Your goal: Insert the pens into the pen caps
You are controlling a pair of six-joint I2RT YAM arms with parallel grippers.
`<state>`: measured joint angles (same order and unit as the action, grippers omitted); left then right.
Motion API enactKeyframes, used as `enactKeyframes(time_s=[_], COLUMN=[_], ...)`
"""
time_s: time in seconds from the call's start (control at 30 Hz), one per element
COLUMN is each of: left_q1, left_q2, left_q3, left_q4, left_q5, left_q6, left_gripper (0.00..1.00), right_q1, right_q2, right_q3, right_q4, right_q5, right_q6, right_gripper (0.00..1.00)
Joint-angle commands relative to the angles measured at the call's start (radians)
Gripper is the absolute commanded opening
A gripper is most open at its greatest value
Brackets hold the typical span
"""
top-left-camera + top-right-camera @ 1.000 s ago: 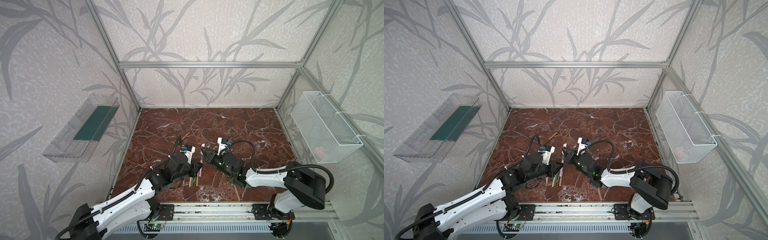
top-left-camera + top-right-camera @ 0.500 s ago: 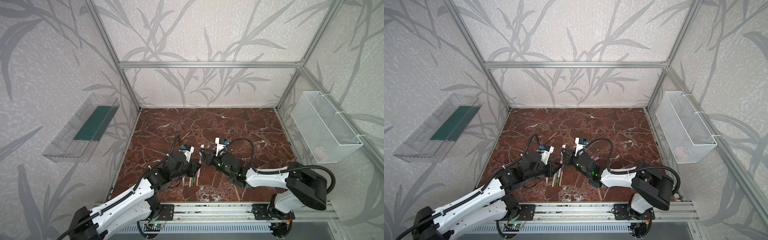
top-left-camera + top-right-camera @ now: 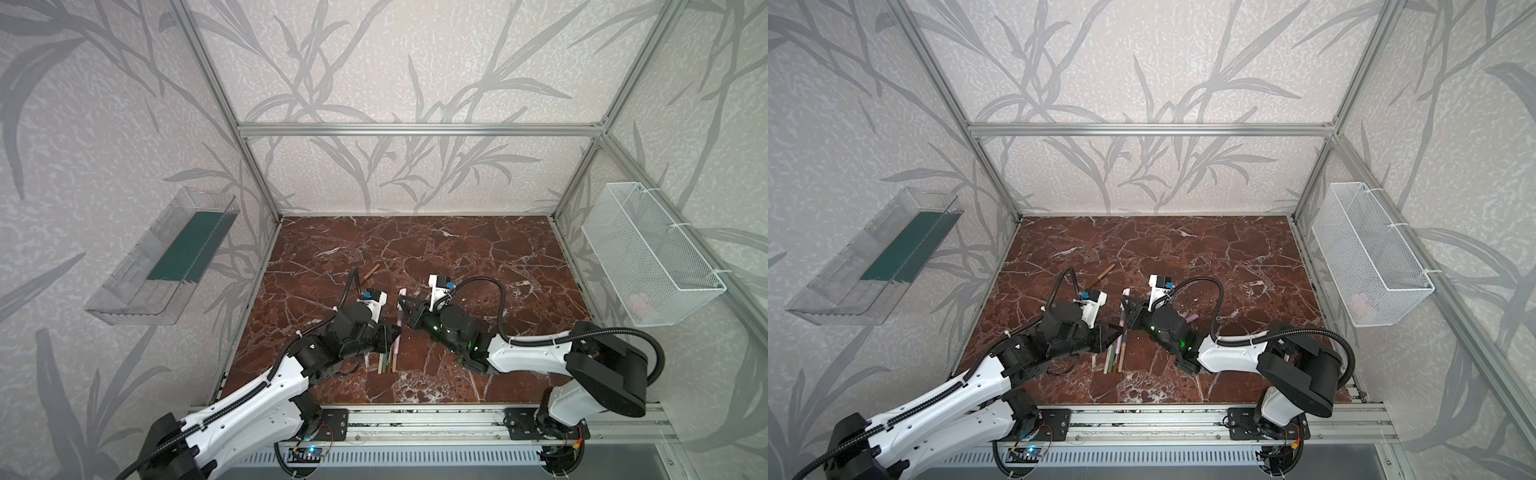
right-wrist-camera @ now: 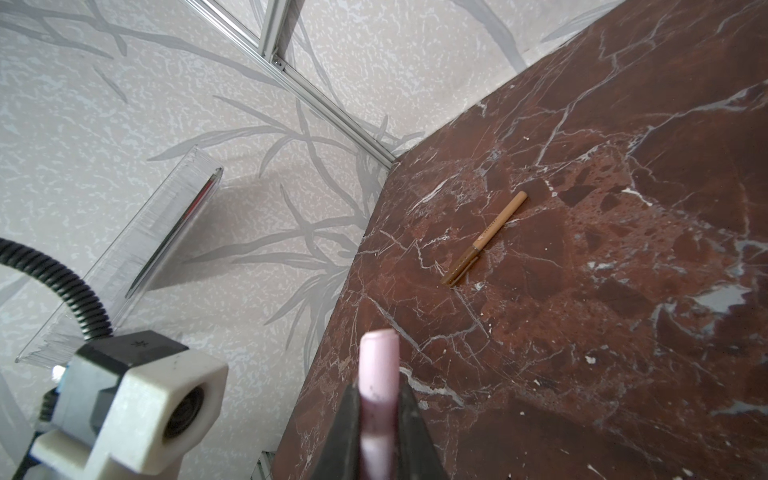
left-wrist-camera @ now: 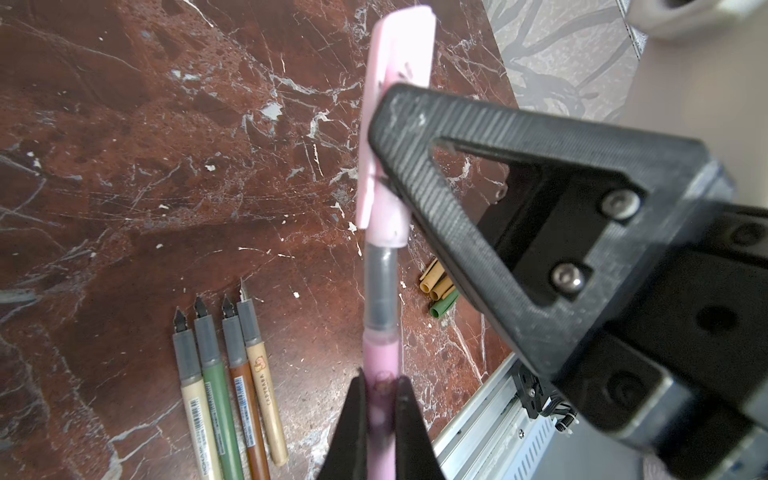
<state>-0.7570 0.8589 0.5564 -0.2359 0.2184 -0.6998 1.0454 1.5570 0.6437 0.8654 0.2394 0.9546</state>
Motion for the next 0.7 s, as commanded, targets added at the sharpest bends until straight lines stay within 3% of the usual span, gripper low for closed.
enactKeyframes(time_s=[0.0, 0.27, 0.67], left_q1=[0.016, 0.016, 0.019], left_q2=[-0.016, -0.033, -0.003], left_q3=[0.059, 0.064, 0.064], left_q4=[0.085, 0.071, 0.064], left_q5=[-0.093, -0.113, -0.178], left_q6=[0.009, 0.020, 0.017], left_gripper=[0.00, 0.00, 0.00], right_q1=[0.028, 0.025, 0.025], right_q2=[0.017, -0.008, -0.030], right_q3=[0.020, 0.030, -0.016], right_q4=[-0.104, -0.188, -0.176], right_q5=[-0.056, -0.028, -0.127], right_q6=[0.024, 0.009, 0.014], right_gripper=[0.00, 0.00, 0.00])
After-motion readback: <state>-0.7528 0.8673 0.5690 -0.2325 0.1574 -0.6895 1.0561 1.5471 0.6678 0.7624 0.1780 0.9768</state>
